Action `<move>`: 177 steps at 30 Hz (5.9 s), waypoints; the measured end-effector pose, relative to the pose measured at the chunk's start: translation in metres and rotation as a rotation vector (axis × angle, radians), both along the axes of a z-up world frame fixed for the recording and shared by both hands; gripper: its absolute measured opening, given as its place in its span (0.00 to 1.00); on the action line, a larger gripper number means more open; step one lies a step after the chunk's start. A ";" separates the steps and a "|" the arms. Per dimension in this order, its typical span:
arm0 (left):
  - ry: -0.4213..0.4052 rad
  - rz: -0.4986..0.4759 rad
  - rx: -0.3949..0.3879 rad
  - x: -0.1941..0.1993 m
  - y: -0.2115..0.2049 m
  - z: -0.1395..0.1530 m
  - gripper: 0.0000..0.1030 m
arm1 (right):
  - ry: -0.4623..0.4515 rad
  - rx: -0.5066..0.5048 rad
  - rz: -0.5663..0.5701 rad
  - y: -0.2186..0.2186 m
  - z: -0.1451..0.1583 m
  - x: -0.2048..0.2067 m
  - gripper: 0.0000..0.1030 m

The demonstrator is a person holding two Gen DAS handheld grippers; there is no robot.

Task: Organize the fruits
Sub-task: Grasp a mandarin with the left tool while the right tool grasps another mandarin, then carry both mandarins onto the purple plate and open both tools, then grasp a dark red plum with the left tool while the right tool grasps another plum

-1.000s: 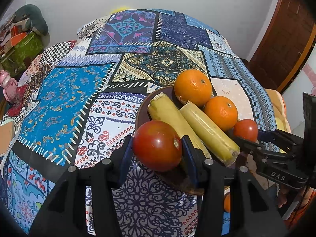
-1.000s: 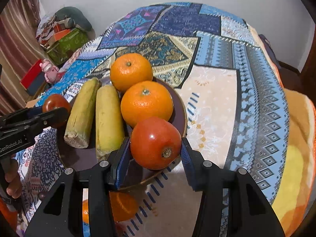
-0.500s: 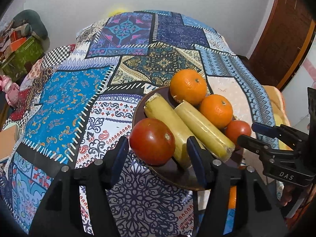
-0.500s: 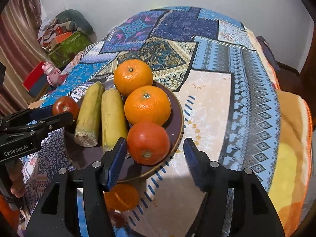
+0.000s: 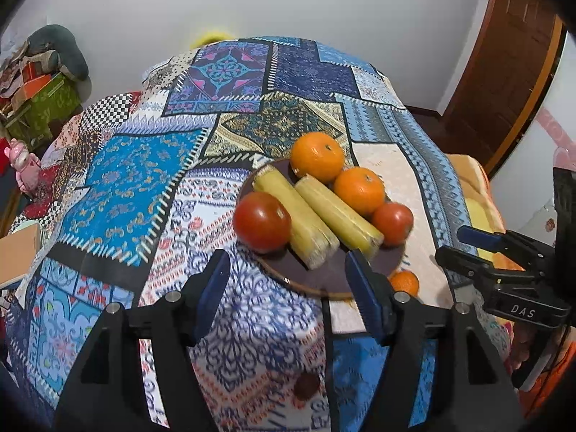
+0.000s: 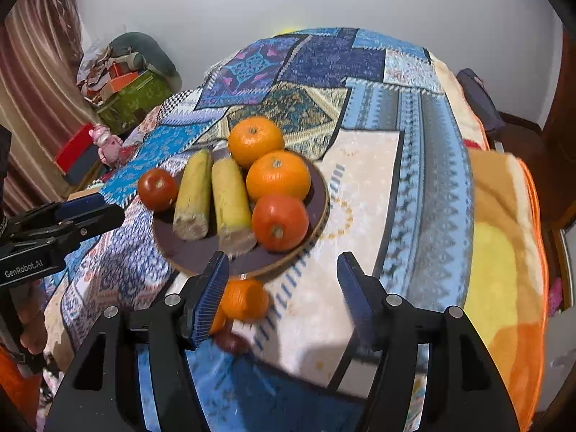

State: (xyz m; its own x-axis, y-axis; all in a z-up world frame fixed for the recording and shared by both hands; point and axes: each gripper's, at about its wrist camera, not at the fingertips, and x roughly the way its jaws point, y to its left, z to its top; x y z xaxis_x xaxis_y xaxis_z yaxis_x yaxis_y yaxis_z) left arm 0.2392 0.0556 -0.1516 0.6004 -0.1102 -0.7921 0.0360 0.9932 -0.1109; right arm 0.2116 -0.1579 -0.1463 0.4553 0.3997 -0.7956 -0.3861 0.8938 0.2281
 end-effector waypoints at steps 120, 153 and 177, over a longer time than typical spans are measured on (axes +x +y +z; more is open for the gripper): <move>0.046 -0.022 -0.059 -0.032 -0.001 -0.011 0.44 | -0.013 -0.013 0.084 0.033 -0.002 -0.023 0.39; 0.124 -0.037 -0.068 -0.067 -0.009 -0.060 0.17 | 0.068 -0.066 0.090 0.038 -0.047 -0.042 0.38; 0.006 -0.048 -0.059 -0.060 -0.014 -0.014 0.16 | -0.005 -0.030 0.107 0.039 -0.022 -0.046 0.11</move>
